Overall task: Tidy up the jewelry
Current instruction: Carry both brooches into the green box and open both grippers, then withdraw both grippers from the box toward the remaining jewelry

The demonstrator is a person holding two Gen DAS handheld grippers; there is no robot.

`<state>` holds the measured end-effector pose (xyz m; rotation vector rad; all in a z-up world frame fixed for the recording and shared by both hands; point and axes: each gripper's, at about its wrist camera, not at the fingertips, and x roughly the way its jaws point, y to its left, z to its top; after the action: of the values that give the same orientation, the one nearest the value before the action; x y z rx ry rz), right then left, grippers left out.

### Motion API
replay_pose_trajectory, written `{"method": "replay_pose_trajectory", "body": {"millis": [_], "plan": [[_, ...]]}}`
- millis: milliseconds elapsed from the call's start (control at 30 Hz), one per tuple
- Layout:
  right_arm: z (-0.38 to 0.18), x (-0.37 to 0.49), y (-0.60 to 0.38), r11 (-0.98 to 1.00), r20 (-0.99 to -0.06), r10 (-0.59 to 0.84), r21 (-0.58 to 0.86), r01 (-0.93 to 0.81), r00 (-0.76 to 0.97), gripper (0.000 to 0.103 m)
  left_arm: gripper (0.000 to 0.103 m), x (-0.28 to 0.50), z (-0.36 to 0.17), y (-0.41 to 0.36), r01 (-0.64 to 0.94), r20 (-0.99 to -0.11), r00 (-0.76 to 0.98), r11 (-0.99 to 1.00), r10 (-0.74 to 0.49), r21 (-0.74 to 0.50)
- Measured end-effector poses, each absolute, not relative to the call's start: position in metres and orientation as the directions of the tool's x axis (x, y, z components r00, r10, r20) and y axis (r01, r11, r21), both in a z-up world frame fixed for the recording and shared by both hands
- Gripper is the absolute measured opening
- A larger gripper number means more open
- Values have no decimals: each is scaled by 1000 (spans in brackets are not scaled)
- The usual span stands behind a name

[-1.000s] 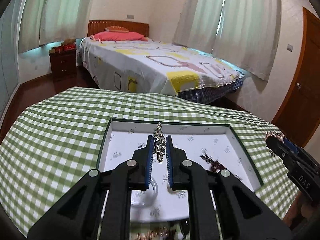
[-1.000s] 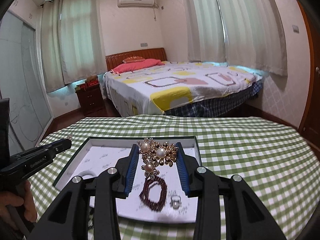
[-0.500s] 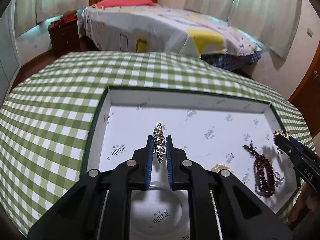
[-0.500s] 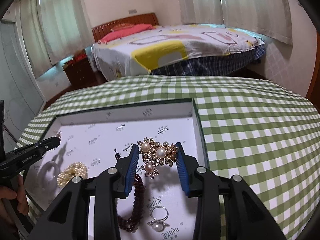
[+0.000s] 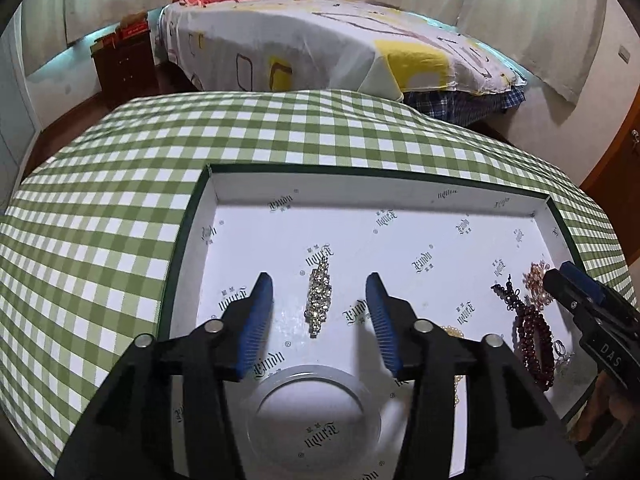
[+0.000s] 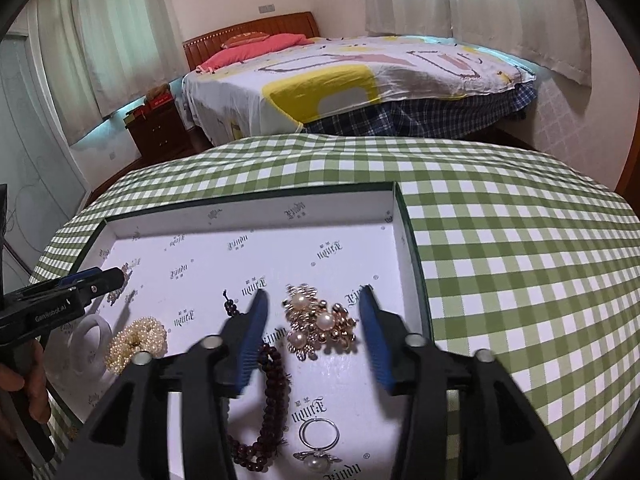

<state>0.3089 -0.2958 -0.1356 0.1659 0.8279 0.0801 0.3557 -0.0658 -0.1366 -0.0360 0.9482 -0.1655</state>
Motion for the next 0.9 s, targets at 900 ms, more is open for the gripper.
{"method": "replay_pose_trajectory", "body": {"millis": [900], "plan": [[-96, 277, -290, 987, -638, 117, 162, -16, 761, 65, 70, 294, -92, -42, 100, -658, 733, 984, -173, -148]]}}
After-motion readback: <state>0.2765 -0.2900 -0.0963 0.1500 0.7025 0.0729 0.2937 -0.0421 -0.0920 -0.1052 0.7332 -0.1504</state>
